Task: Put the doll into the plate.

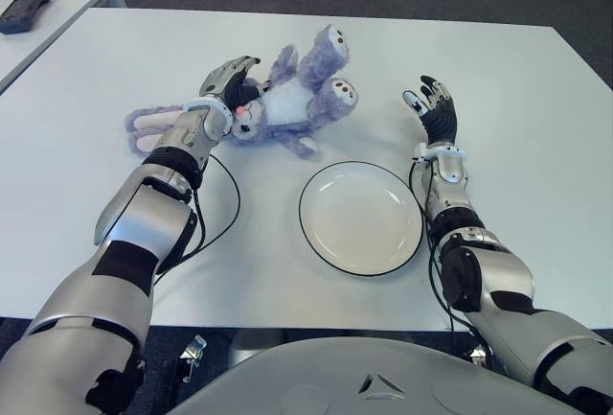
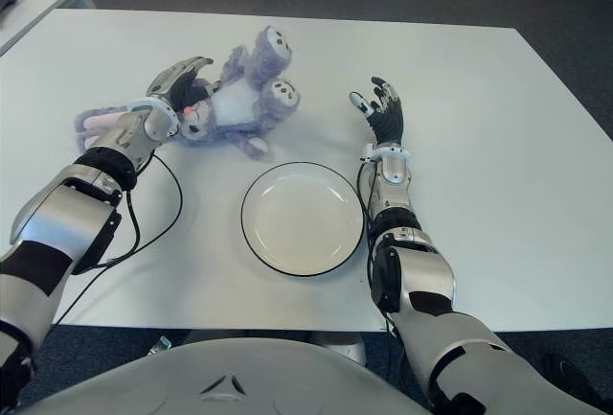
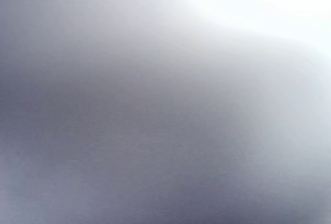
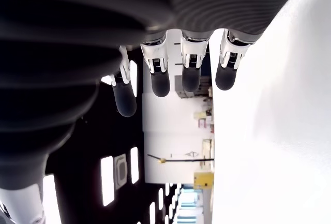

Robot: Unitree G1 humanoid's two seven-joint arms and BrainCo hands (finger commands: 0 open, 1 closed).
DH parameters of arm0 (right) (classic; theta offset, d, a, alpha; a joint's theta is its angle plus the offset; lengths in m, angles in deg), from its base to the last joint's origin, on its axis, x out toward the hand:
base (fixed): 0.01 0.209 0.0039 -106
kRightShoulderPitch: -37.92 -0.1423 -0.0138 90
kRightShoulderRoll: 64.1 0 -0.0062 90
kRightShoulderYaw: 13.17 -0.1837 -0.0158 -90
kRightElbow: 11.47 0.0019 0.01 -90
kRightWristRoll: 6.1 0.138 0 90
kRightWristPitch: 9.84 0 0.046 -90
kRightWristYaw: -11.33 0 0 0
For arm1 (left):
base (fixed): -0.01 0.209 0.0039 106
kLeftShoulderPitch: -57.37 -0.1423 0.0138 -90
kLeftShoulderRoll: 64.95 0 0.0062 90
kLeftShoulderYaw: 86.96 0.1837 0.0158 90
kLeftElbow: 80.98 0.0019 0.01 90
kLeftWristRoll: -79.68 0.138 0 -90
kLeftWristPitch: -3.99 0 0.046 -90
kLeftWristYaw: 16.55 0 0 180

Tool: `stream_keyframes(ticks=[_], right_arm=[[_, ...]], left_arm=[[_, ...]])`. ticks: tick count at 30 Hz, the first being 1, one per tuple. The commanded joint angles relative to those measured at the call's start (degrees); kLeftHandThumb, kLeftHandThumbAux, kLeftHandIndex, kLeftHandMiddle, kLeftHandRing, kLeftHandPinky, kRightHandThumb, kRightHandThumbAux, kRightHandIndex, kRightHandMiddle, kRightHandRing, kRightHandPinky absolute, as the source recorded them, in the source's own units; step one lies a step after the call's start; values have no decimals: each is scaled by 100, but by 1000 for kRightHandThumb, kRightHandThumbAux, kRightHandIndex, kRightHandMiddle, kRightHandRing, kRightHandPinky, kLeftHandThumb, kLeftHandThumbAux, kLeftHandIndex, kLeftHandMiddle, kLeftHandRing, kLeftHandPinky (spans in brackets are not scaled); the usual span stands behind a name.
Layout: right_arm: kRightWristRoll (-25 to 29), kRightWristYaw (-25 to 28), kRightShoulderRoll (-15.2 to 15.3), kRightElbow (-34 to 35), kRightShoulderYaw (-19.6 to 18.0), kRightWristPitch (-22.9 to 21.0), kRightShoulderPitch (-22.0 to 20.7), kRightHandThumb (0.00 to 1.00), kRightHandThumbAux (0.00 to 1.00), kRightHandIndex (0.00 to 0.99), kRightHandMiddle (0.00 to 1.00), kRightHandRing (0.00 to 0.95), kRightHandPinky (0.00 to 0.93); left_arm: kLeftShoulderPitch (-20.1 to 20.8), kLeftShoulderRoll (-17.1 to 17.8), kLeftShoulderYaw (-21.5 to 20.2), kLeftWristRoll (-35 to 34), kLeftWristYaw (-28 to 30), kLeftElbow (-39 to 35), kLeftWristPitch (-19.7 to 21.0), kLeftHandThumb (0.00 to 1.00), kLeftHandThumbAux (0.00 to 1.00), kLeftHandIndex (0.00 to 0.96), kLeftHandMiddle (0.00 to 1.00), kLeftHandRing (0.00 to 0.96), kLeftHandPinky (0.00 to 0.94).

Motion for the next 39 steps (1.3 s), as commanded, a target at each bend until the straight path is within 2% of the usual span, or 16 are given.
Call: stream_keyframes(ticks=[1, 16, 22, 33, 39], right_arm=[[221, -139, -564, -1187, -176, 57, 2279, 0, 622, 153, 82, 48, 47], [230, -169, -558, -1189, -179, 37, 2261, 0, 629, 156, 88, 51, 52], [214, -166, -555, -1193, -161, 56, 2261, 0, 617, 150, 90, 50, 55], [172, -212, -547, -1201, -123, 103, 2259, 0, 609, 133, 88, 57, 58], [131, -264, -535, -1210, -84, 82, 2250, 0, 605, 130, 90, 58, 62]], left_arm=[[-867, 98, 352, 268, 808, 13, 8, 308, 200, 0, 0, 0, 18], [-938, 389, 440, 342, 1083, -500, -151, 294, 216, 0, 0, 0, 33], [-1055, 609, 449, 321, 1257, -958, -298, 277, 215, 0, 0, 0, 33], [-1144, 792, 422, 231, 1612, -1614, -294, 258, 229, 0, 0, 0, 33], [-1203, 795, 335, 166, 1667, -2001, -161, 261, 232, 0, 0, 0, 48]])
